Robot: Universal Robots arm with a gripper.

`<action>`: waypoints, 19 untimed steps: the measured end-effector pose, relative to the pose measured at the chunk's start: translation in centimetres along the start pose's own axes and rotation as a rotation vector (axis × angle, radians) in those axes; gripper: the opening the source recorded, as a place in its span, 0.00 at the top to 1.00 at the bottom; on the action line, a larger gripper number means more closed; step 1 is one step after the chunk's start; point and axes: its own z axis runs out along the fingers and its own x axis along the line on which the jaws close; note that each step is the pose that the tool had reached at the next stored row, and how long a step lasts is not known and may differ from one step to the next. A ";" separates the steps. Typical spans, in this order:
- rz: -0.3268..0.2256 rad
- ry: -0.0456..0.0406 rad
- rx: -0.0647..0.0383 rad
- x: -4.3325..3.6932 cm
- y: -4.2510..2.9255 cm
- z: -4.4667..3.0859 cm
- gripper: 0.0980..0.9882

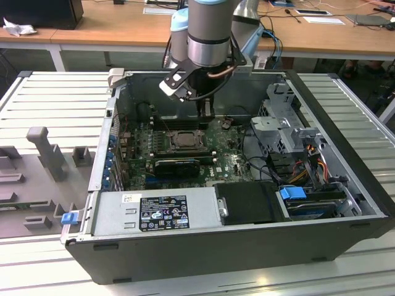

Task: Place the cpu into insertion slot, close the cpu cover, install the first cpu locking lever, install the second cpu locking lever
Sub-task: 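Close the cpu cover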

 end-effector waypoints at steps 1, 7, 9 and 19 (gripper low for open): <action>-0.001 -0.0002 0.000 -0.02 -0.24 0.21 0.99; -0.016 0.0011 0.000 -0.05 -0.90 1.42 0.99; -0.017 0.0009 0.000 -0.06 -1.43 1.56 0.99; -0.017 0.0010 0.000 -0.06 -3.12 1.58 0.99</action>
